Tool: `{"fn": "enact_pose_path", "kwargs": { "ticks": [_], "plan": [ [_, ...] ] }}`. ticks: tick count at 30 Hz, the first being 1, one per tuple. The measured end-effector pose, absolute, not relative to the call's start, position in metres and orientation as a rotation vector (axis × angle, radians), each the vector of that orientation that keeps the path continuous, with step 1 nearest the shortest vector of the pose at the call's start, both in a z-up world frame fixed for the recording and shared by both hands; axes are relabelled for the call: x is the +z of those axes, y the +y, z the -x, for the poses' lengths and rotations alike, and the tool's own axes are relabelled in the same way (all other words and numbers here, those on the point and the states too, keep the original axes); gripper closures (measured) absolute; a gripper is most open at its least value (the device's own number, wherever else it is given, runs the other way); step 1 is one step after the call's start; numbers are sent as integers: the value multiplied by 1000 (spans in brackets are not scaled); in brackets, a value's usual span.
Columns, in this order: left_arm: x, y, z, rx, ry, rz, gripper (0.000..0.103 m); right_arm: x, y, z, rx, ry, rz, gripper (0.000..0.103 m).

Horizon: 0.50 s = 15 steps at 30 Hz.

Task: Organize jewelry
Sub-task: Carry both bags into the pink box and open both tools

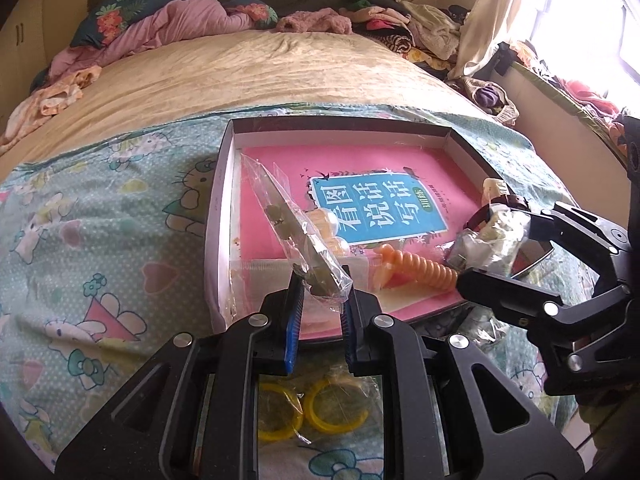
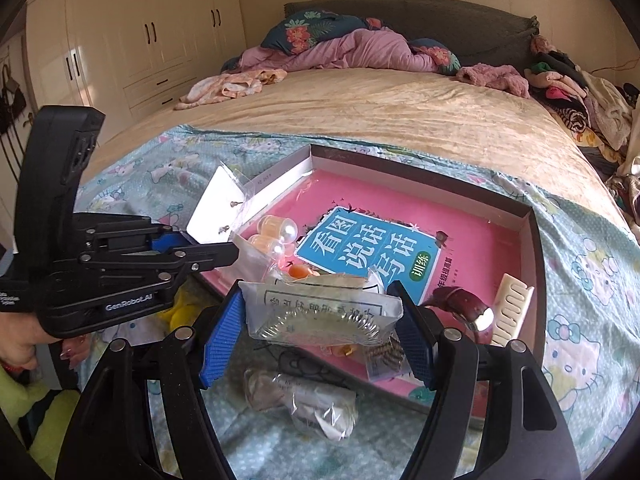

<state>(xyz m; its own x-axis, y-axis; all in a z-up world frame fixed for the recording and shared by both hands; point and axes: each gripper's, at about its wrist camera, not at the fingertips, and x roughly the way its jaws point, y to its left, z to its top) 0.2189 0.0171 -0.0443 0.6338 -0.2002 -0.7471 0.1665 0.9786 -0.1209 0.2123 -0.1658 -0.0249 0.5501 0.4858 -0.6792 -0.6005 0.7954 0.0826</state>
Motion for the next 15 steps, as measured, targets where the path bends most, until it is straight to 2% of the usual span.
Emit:
{"fn": "enact_pose_path", "kwargs": {
  "ticks": [15],
  "plan": [
    [-50,28,-229,-193,861,71,93,-38,-151,-236,629,763,197,33]
  ]
}}
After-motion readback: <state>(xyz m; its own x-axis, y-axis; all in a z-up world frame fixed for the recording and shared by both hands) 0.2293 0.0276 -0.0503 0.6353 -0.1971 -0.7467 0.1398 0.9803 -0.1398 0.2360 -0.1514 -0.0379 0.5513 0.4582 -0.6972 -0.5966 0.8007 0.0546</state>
